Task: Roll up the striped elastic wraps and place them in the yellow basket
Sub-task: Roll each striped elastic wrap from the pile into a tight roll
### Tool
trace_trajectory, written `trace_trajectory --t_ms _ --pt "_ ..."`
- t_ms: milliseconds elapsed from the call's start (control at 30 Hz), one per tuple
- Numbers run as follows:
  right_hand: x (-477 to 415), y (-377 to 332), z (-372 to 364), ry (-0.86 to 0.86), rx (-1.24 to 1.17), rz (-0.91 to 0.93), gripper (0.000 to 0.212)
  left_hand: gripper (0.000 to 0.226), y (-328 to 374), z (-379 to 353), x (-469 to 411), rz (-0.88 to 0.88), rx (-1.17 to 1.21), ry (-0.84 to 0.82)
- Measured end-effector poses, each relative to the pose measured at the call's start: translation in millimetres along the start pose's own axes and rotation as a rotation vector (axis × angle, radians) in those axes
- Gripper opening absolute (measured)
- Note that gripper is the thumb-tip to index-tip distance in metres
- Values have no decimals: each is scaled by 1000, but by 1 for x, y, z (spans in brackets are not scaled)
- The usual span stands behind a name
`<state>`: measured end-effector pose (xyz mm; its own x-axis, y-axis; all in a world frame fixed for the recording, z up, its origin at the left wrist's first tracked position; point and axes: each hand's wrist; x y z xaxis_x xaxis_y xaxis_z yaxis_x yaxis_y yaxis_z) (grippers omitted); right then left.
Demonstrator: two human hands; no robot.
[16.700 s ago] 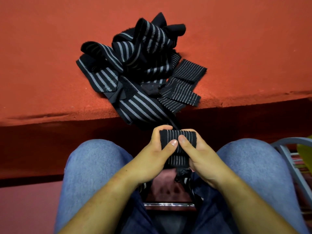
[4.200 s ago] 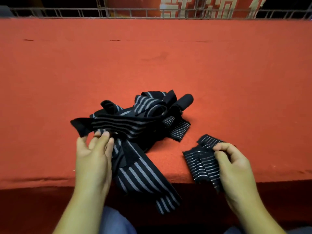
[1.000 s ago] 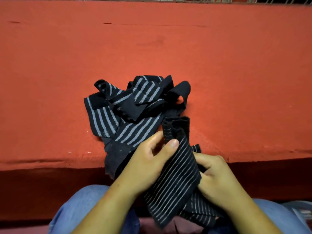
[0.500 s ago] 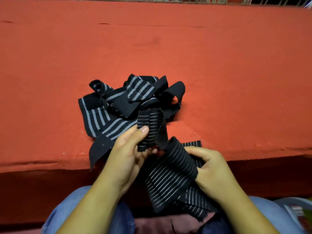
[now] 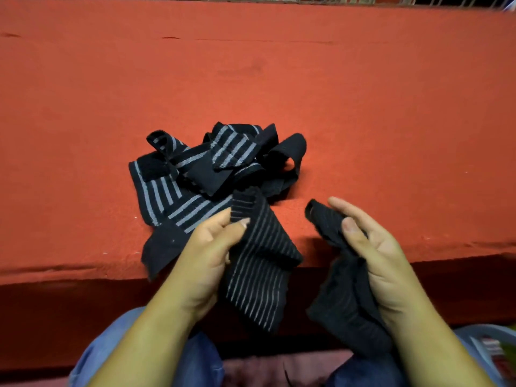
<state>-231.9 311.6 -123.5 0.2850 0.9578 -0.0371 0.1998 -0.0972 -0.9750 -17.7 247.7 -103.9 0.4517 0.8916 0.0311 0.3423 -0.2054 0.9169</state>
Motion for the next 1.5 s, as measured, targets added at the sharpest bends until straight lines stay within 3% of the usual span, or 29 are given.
trace_trajectory --t_ms 100,233,367,467,600,733,867,1067,1333,1500 --pt "5 7 -6 -146 42 -74 80 18 -7 -3 0 -57 -166 -42" --pt "6 15 -11 -267 187 -187 77 9 -8 -3 0 -63 -318 -67" --pt "10 10 -20 -338 317 -171 57 10 -3 -5 3 -46 -355 -87" --pt "13 5 -26 -357 331 -119 31 16 -5 -1 2 -79 -605 -125" --pt "17 4 -29 -309 346 -81 22 20 -9 -5 4 -108 -791 -175" --pt "16 3 -25 -255 315 -55 9 18 -10 0 1 -41 -681 -208" --pt "13 5 -23 -195 354 16 14 24 -11 3 1 147 -323 -264" --pt "15 3 -22 -201 433 2 14 10 -14 2 0 -13 -385 -147" --pt "12 -5 -17 -84 413 69 13 8 -3 7 -4 -15 156 44" --pt "9 -3 -9 -53 366 121 16 16 -1 10 -3 -65 97 34"
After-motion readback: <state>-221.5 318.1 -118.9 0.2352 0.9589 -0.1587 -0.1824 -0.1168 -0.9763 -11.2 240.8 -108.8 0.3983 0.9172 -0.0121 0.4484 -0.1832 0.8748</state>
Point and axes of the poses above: each hand's wrist, its own x-axis away from the middle knuckle, its own z-axis out of the back of the hand, y = z × x, and after that the axes turned 1 degree about -y, right-handed
